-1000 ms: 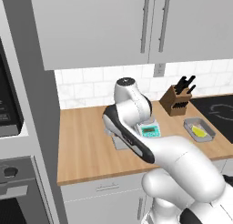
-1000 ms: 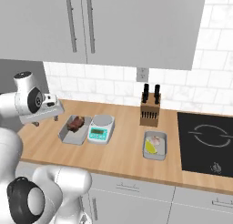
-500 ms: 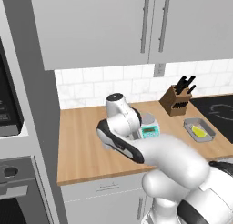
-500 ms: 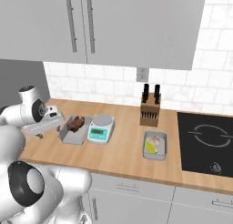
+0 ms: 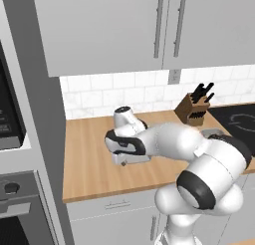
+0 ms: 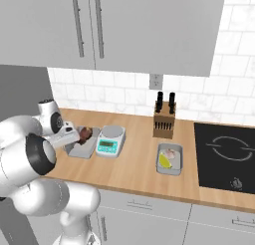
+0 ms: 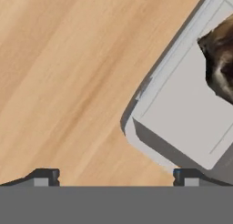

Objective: Take the meat container that has the steak and place it on the second highest rack of the freezer. Then take the vegetable container that has the garlic and lemon wedge and place it on the highest rack of the freezer.

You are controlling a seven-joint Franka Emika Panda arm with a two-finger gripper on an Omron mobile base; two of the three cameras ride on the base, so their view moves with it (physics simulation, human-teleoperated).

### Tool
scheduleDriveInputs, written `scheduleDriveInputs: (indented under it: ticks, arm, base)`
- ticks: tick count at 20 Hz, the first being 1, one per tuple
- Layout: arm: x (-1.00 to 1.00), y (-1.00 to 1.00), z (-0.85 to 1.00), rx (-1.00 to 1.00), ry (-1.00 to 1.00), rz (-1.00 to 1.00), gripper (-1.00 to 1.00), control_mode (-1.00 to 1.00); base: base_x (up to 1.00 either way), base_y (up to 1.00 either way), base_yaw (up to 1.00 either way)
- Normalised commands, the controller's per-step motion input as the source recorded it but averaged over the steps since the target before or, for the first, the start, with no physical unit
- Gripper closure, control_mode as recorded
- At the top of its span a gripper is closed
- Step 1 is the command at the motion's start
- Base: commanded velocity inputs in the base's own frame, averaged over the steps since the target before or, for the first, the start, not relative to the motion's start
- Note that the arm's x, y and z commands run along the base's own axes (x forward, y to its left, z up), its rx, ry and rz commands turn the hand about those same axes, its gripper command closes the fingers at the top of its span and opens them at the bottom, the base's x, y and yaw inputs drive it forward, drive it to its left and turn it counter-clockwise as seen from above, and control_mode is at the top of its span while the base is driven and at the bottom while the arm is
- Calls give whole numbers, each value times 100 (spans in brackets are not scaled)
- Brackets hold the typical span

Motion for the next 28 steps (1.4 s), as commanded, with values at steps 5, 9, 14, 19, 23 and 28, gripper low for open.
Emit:
scheduleDriveInputs:
  ticks: [5,9,14,19,23,28]
  arm:
    - [2,0,-3,0,-11,0,-100,-100]
    - [2,0,0,0,-15,0,-100,-100]
    - [30,0,-12,0,-4,0,-100,-100]
    - [32,0,-25,0,0,0,-100,-100]
    - [18,0,-31,-2,0,0,-100,-100]
    - [9,0,-29,-2,0,0,-100,-100]
  base:
    - [0,0,0]
    - [0,0,0]
    - [0,0,0]
    - [0,0,0]
    - [0,0,0]
    - [0,0,0]
